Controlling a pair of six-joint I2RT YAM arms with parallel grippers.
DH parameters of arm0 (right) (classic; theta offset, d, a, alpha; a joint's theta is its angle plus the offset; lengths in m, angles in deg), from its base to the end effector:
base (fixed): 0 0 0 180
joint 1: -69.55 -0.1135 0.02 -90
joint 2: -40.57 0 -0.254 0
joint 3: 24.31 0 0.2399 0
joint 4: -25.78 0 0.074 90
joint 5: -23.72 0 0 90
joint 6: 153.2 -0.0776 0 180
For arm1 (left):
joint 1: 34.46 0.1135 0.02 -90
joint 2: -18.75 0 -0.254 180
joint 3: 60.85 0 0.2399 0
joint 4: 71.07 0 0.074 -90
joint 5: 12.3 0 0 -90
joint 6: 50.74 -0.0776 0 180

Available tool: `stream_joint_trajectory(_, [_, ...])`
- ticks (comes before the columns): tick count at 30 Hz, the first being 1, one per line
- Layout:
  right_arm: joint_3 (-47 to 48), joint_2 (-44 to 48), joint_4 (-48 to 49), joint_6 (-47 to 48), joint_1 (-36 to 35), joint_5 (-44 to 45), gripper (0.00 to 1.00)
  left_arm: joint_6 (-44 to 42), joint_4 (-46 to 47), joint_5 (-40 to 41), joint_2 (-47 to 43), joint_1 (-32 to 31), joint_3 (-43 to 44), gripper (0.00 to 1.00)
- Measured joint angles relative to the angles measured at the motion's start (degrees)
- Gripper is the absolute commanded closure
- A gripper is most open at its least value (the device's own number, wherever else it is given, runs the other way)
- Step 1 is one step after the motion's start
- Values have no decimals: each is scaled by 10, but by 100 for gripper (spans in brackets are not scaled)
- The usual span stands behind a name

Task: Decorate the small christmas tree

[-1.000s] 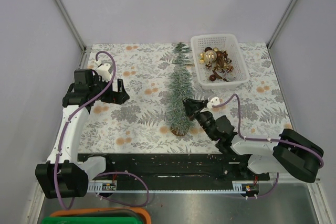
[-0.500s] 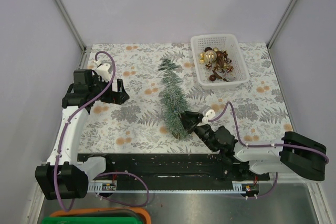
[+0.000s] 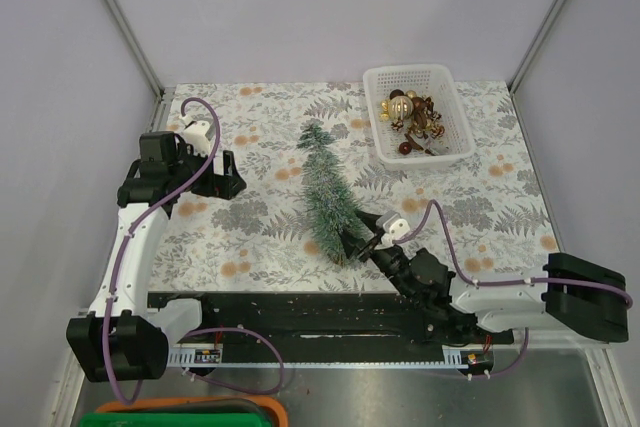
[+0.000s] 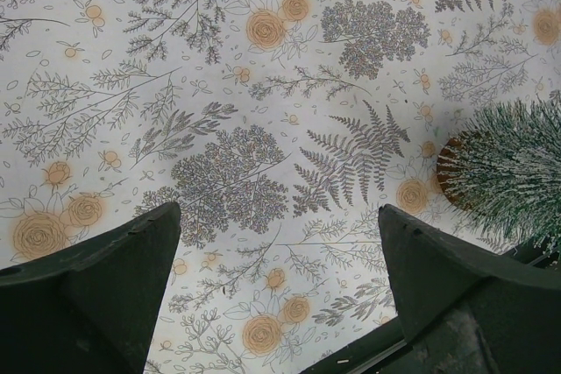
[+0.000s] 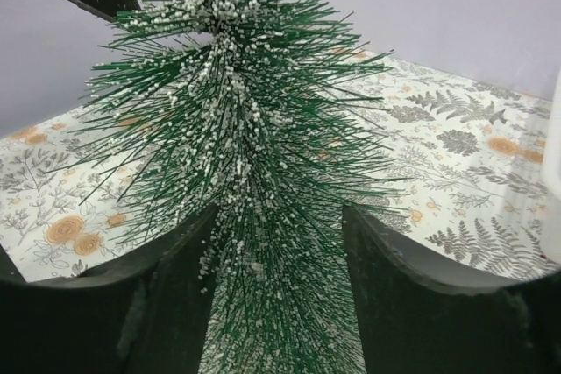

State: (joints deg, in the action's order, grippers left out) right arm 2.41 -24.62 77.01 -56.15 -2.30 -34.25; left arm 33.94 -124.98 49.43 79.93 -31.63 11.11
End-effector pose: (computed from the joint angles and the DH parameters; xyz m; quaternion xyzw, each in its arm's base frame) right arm 0.1131 0.2129 0.2257 -0.2148 0.6002 0.2570 0.7263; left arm 0.2386 -0.0250 0.2836 0.1164 0.8874 -0.1961 0.4006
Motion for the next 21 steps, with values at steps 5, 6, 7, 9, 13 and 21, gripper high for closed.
stream_joint_trajectory(5, [-7,74,-57,13,-10,13,19,-7,-1,-2,-5,0,0,1])
stream_joint_trajectory(6, [-7,99,-77,14,-12,15,18,-8,-1,-3,-5,0,0,1])
stream_joint_trajectory(7, [-7,130,-103,16,-13,15,18,-9,-1,-3,-5,0,0,1])
stream_joint_trajectory(9, [-7,182,-144,16,-14,15,18,-9,-2,-3,-5,0,0,1])
stream_joint_trajectory(13, [-2,302,-263,15,-15,24,21,-9,-2,-4,-5,0,0,1])
stream_joint_trajectory(21, [136,302,-406,45,26,166,36,-9,-4,-5,-5,0,0,1])
